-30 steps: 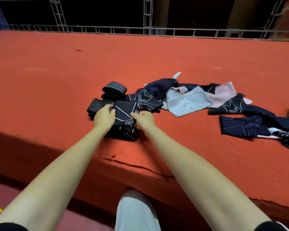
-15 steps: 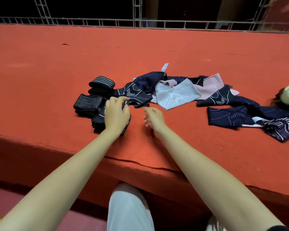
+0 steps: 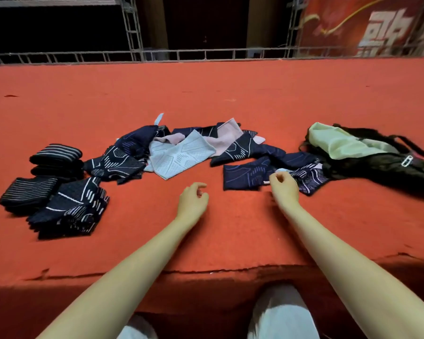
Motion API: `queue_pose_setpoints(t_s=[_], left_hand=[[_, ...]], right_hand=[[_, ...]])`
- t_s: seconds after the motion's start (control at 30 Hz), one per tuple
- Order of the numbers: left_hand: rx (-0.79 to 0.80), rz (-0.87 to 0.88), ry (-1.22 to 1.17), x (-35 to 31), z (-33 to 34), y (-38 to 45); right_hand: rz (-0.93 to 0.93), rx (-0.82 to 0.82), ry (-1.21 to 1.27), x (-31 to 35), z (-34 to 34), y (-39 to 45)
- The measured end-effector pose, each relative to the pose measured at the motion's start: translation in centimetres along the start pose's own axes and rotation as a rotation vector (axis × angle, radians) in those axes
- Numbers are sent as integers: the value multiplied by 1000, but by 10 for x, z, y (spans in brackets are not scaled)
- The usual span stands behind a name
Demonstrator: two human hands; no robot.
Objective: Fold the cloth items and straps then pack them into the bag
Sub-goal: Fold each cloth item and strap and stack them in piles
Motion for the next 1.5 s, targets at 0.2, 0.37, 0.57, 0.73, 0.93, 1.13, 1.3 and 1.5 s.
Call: queue_pose_setpoints(t_s=[0.2, 0.37, 0.57, 0.73, 0.93, 1.13, 1.3, 1.5], left_hand=[[16, -77, 19, -24, 40, 46], [4, -217, 86, -32, 53, 77], [39, -180, 202, -42, 64, 86], [-28, -85, -101, -45, 54, 69], [-174, 27, -242, -25, 2, 15], [-147, 75, -180, 0, -13, -38], [-148, 35, -71, 23, -21, -48], [-190, -25, -60, 29, -23, -43]], right_hand=[[19, 155, -182, -28, -23, 26], [95, 167, -244, -31, -22, 48], [195, 110, -335, -29, -18, 54], [163, 118, -206, -32, -21, 46], [-23, 107, 31, -28, -19, 2], [-63, 119, 93, -16, 9, -42], [118, 87, 343, -6, 18, -44], [83, 221, 334, 1, 38, -50]])
Point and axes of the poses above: each hand's wrist, its own y-axis towards the middle knuckle, its own z-axis out of the palm, x = y × z, the point moved 1 cm from there along y, towards the middle knuckle, and after that the axes turned 13 degrees about x, right-handed, at the moved point
